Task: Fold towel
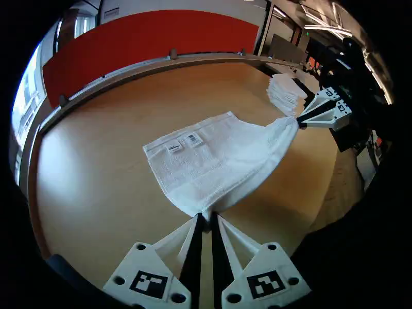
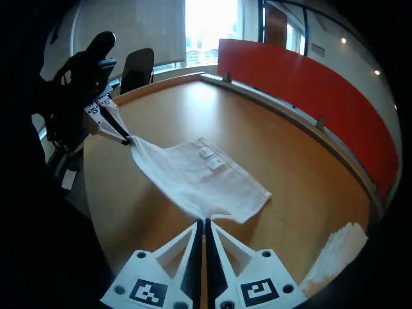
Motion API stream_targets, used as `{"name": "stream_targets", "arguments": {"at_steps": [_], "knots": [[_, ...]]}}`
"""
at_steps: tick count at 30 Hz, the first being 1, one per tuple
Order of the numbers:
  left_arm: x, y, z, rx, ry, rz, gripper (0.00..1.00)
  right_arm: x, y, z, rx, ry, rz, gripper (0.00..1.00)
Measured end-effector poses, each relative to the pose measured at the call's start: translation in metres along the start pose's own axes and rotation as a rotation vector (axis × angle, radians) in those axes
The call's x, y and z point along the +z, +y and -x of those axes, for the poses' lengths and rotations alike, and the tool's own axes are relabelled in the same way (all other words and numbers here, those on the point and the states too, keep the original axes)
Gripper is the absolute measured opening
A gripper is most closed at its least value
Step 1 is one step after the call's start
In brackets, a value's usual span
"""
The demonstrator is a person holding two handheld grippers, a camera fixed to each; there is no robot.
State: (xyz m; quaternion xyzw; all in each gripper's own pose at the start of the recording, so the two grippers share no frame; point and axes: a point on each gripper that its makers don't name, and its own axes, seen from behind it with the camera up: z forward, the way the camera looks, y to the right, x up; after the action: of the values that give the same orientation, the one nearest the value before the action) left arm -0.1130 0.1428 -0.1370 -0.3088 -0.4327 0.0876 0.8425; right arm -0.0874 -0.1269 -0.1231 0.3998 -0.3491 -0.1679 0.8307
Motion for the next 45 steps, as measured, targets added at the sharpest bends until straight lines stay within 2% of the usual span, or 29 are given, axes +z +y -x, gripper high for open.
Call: {"name": "stream_targets", "arguments": {"at_steps": [5, 11, 17, 23, 35, 41, 45], "knots": [[-0.006, 0.005, 0.001, -0.014, -0.004, 0.002, 0.11, -0.003, -0.001, -0.001, 0.001, -0.001, -0.003, 0.02], [-0.006, 0.008, 0.001, -0.031, -0.008, 0.006, 0.11, -0.001, 0.002, 0.0, 0.001, -0.002, 0.0, 0.02], [-0.003, 0.004, -0.007, -0.031, -0.009, 0.002, 0.11, 0.003, 0.009, -0.001, 0.001, -0.002, 0.006, 0.02], [0.008, -0.008, -0.024, -0.037, 0.002, -0.001, 0.11, 0.012, 0.022, -0.004, 0.002, -0.001, 0.015, 0.02], [0.04, -0.042, -0.053, -0.064, 0.008, -0.022, 0.11, 0.039, 0.054, -0.013, 0.003, -0.003, 0.029, 0.02], [0.054, -0.055, -0.059, -0.071, -0.007, -0.028, 0.11, 0.051, 0.064, -0.014, 0.014, -0.009, 0.027, 0.02], [0.061, -0.059, -0.059, -0.064, -0.018, -0.026, 0.11, 0.056, 0.068, -0.011, 0.013, -0.019, 0.027, 0.02]]}}
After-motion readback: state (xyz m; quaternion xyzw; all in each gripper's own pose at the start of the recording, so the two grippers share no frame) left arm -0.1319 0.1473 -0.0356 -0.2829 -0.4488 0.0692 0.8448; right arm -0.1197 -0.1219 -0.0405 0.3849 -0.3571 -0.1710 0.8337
